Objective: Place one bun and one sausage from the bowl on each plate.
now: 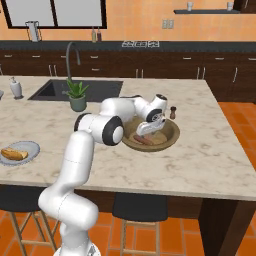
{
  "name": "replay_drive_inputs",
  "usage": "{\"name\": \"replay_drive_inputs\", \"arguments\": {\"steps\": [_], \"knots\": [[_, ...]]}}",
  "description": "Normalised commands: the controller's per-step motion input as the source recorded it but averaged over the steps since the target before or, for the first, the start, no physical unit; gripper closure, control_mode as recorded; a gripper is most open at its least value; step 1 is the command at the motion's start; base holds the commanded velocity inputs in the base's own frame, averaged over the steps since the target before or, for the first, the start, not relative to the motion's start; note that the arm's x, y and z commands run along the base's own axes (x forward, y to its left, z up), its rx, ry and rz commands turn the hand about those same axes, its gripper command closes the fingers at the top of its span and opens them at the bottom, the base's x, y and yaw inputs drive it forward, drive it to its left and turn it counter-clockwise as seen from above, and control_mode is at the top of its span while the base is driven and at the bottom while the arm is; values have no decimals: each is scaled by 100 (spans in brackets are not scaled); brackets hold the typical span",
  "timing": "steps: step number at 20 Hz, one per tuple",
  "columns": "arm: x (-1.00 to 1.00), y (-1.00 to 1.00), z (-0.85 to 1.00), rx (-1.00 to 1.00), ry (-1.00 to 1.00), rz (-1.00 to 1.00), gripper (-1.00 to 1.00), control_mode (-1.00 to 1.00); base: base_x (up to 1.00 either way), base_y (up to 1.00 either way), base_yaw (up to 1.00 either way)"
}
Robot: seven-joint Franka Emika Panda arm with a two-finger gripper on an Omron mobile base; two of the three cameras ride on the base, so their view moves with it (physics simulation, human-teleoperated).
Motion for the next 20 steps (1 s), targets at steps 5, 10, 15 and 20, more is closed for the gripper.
{"name": "replay_drive_inputs", "arguments": {"steps": [5,10,15,20], "knots": [[-7,29,29,-6,15,0,-100,-100,0,0,0],[0,25,6,-6,24,0,-100,-100,0,0,0],[7,-7,-17,0,-1,0,-100,-100,0,0,0],[-25,0,-21,0,-7,0,-100,-100,0,0,0]]}}
